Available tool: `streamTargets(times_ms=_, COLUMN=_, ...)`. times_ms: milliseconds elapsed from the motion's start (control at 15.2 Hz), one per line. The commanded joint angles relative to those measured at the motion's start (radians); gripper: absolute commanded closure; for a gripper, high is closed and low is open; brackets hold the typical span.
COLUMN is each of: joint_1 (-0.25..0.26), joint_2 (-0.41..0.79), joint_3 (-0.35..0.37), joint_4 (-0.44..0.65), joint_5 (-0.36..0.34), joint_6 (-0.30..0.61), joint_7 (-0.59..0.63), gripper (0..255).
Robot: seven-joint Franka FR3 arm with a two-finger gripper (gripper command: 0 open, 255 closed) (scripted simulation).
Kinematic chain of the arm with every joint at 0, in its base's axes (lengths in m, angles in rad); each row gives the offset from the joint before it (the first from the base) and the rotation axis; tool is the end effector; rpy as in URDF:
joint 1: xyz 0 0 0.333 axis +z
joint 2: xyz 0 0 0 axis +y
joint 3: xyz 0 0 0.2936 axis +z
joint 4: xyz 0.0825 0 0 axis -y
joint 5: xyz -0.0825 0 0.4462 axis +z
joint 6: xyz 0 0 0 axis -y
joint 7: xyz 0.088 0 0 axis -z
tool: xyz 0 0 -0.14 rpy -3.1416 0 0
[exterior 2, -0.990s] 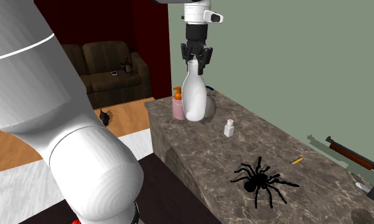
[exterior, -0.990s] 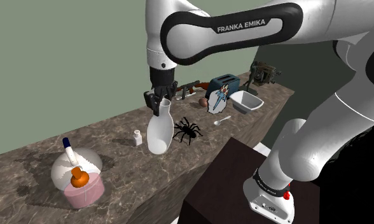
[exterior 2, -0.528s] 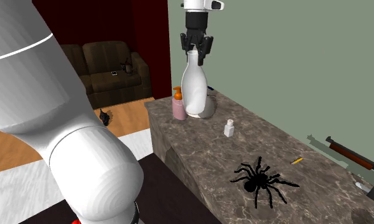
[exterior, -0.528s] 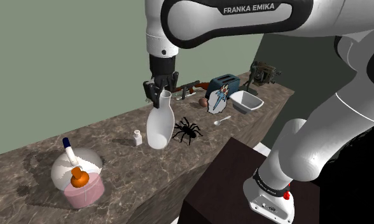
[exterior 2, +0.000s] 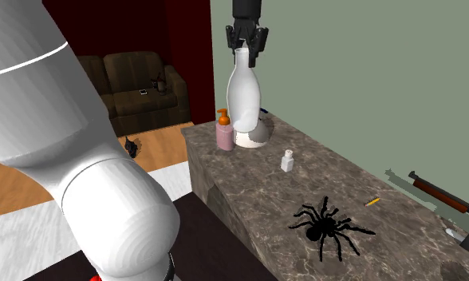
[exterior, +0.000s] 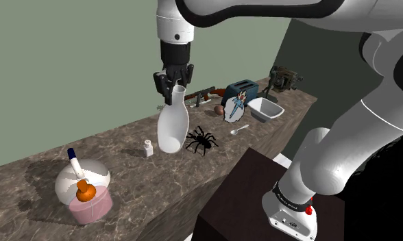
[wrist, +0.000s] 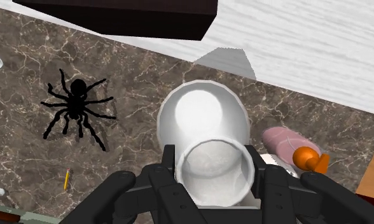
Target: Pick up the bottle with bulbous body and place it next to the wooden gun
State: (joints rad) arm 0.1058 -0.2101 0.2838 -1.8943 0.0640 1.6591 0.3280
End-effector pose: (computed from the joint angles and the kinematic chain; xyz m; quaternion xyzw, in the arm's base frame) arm 0.5103 0.2270 0.5216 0.9996 0.0240 -0.0164 0.0033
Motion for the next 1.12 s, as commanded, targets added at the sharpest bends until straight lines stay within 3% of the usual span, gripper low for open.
streamTargets(times_ms=0, joint_1=-0.002, joint_2=0.003, joint_3=-0.002, joint_4=0.034, joint_5=-0.001, joint_6=-0.030, joint_7=-0.001, gripper=255)
streamTargets(times_ms=660, joint_1=-0.004, joint_2=0.033, joint_3=-0.002, joint_4=0.193, joint_5=-0.010, joint_6=-0.160, joint_7=0.006, gripper=255)
streamTargets(times_ms=1056, joint_1=-0.062, joint_2=0.025, joint_3=-0.088, joint_4=0.140, joint_5=-0.028, joint_6=-0.120, joint_7=-0.140, gripper=255)
